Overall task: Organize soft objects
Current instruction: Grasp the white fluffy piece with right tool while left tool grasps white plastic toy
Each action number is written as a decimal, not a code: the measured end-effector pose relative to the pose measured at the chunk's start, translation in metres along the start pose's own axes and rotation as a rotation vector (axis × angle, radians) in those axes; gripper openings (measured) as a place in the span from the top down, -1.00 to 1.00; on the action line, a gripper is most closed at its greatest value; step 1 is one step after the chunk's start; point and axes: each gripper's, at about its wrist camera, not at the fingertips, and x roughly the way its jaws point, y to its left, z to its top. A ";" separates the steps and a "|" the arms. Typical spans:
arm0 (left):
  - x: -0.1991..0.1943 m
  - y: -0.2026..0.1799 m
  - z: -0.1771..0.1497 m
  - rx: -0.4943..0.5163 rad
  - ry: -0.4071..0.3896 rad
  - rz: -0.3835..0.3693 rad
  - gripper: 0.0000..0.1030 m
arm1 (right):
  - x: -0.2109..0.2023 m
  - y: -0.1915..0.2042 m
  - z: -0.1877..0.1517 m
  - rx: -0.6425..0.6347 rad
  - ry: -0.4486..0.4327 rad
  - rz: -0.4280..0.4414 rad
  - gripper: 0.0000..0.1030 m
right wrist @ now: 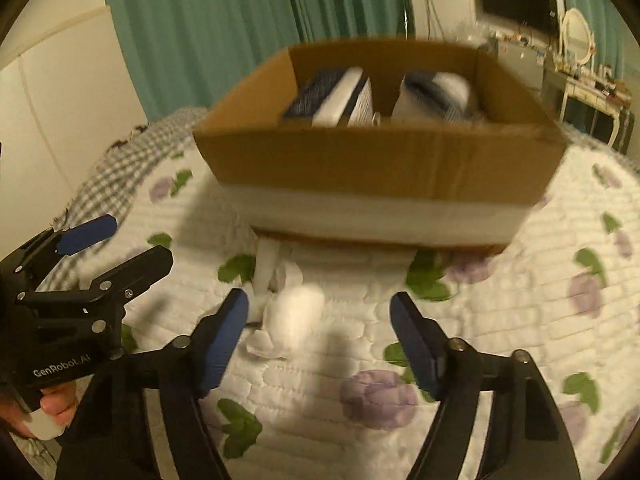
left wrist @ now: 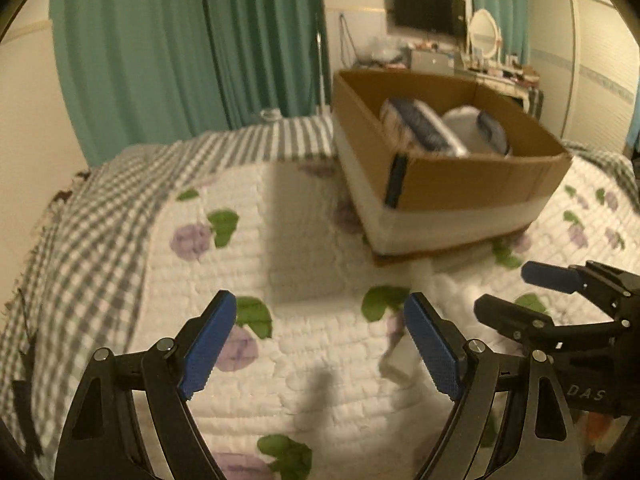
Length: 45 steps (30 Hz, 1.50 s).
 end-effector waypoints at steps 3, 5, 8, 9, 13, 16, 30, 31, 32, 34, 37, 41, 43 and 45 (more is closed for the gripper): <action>0.010 0.007 -0.003 -0.033 0.019 -0.031 -0.69 | 0.019 -0.001 -0.002 0.002 0.030 0.013 -0.28; 0.011 0.011 -0.005 -0.052 0.020 -0.048 -0.69 | 0.029 0.000 -0.003 0.003 0.044 0.012 -0.21; 0.009 0.013 -0.007 -0.056 0.011 -0.039 -0.69 | 0.037 0.000 0.001 0.018 0.056 0.022 -0.06; 0.008 0.013 -0.007 -0.055 0.005 -0.040 -0.69 | 0.039 0.001 0.002 0.022 0.058 0.028 -0.01; 0.004 0.008 -0.007 -0.049 0.001 -0.056 -0.69 | 0.045 0.011 0.002 -0.009 0.073 0.043 0.34; 0.004 0.001 -0.008 -0.030 0.000 -0.057 -0.69 | 0.041 0.014 0.002 -0.014 0.062 0.048 0.38; 0.033 -0.047 -0.011 0.000 0.080 -0.139 -0.57 | -0.006 -0.039 0.006 0.098 -0.032 -0.065 0.37; 0.038 -0.050 -0.013 0.003 0.086 -0.136 -0.41 | -0.002 -0.037 0.007 0.098 -0.029 -0.064 0.37; 0.044 -0.051 -0.015 0.004 0.100 -0.135 -0.28 | 0.000 -0.036 0.007 0.098 -0.026 -0.061 0.37; 0.051 -0.052 -0.018 0.004 0.113 -0.118 -0.23 | 0.000 -0.039 0.004 0.095 -0.019 -0.062 0.37; 0.051 -0.053 -0.019 0.017 0.094 -0.126 0.10 | 0.005 -0.037 0.003 0.089 -0.010 -0.069 0.37; 0.045 -0.059 -0.021 0.055 0.074 -0.148 0.42 | 0.008 -0.034 0.001 0.088 -0.003 -0.072 0.37; 0.040 -0.064 -0.020 0.078 0.060 -0.140 0.43 | 0.008 -0.033 0.000 0.086 -0.002 -0.075 0.37; 0.034 -0.065 -0.021 0.090 0.047 -0.137 0.43 | 0.005 -0.032 0.001 0.084 -0.008 -0.075 0.37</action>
